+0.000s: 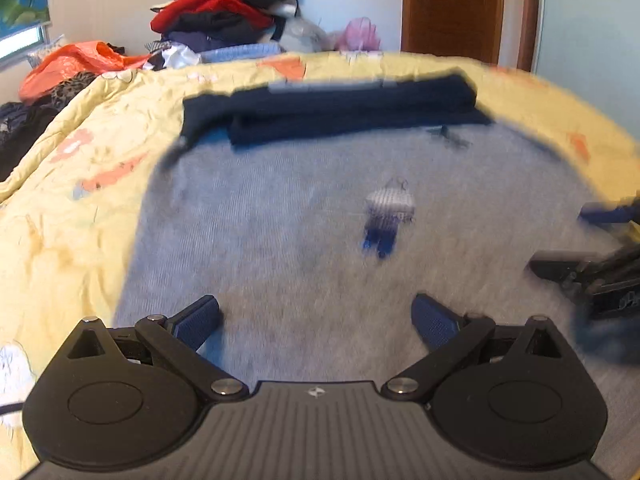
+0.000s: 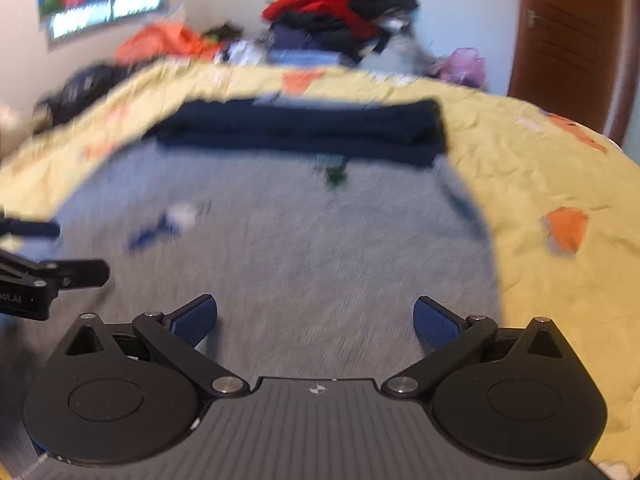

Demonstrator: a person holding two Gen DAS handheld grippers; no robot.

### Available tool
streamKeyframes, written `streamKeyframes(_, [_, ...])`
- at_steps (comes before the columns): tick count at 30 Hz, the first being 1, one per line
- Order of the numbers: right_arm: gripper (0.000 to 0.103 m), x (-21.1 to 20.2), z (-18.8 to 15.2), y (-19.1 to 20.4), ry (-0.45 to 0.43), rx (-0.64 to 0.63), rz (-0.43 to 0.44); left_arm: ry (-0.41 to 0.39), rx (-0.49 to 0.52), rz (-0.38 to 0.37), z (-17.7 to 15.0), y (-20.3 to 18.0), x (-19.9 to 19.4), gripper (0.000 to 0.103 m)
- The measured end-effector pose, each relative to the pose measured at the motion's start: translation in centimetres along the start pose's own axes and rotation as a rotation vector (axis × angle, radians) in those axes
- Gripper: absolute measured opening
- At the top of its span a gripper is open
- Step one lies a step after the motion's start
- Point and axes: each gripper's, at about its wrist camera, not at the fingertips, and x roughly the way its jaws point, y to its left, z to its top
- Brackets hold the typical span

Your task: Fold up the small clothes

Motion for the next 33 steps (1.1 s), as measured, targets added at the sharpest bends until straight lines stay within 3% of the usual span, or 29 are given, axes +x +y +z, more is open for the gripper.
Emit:
streamKeyframes(1, [0.103,-0.2,-0.9,-0.2,-0.045,-0.012,0.004,0.005,-0.019,-0.011,-0.4,0.6,-0.2,0.103])
streamKeyframes(6, [0.103,-1.0,-1.6,-3.5,-0.023,0.045,-0.063,0.012,-0.02,0.017,-1.4,2.9,-1.5,0.103])
streamKeyframes(10, [0.102,-2.7,-1.3,-3.0,-0.005,0.065,-0.109,0.042,-0.037,0.054,-1.1,1.6,-2.3,0.103])
streamKeyframes(12, [0.103,-4.1,-1.1,-1.1,-0.032,0.049,-0.036,0.036,-0.034,0.007,-1.3,0.4,-2.7,0.103])
streamKeyframes(15, [0.103,-4.3,-2.0,2.0,-0.015,-0.03,0.028,0.021,0.02,0.001,-2.4,-1.1,-3.0,0.103])
streamKeyframes(17, [0.103,-3.6,-3.2,2.8,0.009,-0.075,0.019,0.009,0.017,-0.013,-3.1,-0.5,-3.4,0.103])
streamKeyframes(19, [0.103,-4.3,-4.2,1.5,-0.025,-0.045,0.053,0.012,0.01,-0.013,-3.8,0.8,-4.0,0.103])
streamKeyframes(24, [0.102,-5.4,-4.3,-0.9,0.015,-0.019,-0.005,0.042,-0.01,0.008,-4.2,2.3,-5.7,0.103])
streamKeyframes(26, [0.102,-6.0,-3.7,-0.4,0.038,0.013,-0.038,0.028,-0.022,-0.019,-3.9,1.8,-6.5,0.103])
streamKeyframes(28, [0.103,-7.0,-3.3,0.9,0.017,0.023,0.011,0.003,-0.006,-0.068,-3.8,0.7,-7.1,0.103])
streamKeyframes(31, [0.103,-7.5,-3.9,3.4,0.013,-0.036,0.125,0.048,0.051,-0.055,-4.7,-1.0,-6.4,0.103])
streamKeyframes(33, [0.103,-6.7,-5.1,4.8,0.054,-0.115,0.102,0.037,0.029,-0.058,-5.6,-0.6,-6.6,0.103])
